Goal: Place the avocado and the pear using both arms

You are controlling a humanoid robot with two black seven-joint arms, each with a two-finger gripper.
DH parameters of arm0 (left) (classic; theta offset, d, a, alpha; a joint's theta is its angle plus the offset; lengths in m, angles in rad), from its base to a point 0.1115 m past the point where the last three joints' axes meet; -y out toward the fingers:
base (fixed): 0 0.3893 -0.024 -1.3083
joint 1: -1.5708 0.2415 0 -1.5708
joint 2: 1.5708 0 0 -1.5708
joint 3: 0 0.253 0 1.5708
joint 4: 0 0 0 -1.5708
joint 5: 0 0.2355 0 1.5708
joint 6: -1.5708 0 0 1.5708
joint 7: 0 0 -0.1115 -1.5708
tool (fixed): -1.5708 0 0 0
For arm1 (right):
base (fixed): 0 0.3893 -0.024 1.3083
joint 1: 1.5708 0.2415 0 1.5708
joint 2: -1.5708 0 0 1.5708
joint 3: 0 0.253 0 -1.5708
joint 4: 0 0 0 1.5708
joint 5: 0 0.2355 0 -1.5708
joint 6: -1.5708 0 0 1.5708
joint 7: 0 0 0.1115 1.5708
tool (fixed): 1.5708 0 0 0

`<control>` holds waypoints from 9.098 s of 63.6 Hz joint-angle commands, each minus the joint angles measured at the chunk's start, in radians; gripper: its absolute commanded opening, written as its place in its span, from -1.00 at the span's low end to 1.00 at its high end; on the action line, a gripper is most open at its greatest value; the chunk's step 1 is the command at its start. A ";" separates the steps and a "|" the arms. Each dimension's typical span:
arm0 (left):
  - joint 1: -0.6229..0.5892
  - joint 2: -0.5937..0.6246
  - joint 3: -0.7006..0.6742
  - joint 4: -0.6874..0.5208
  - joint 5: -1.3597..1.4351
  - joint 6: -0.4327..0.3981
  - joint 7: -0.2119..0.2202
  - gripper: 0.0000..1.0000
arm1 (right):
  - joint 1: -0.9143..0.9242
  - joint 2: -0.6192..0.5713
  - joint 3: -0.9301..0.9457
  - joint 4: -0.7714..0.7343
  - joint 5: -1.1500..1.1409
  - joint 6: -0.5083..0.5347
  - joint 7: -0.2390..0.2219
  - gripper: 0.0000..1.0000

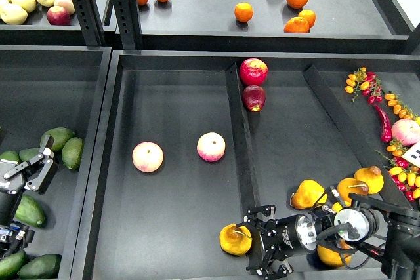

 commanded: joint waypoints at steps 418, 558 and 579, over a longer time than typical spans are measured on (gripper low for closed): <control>0.068 0.000 0.044 0.002 0.000 0.000 0.000 0.99 | -0.171 0.117 0.739 0.020 -0.079 -0.399 0.000 0.97; -0.273 0.000 0.043 0.124 0.032 0.041 0.000 0.99 | -0.633 0.420 1.357 0.099 0.172 0.228 0.171 0.99; -0.130 0.000 -0.009 -0.002 0.032 0.015 0.000 0.99 | -0.854 0.420 1.360 0.265 0.163 0.243 0.173 0.99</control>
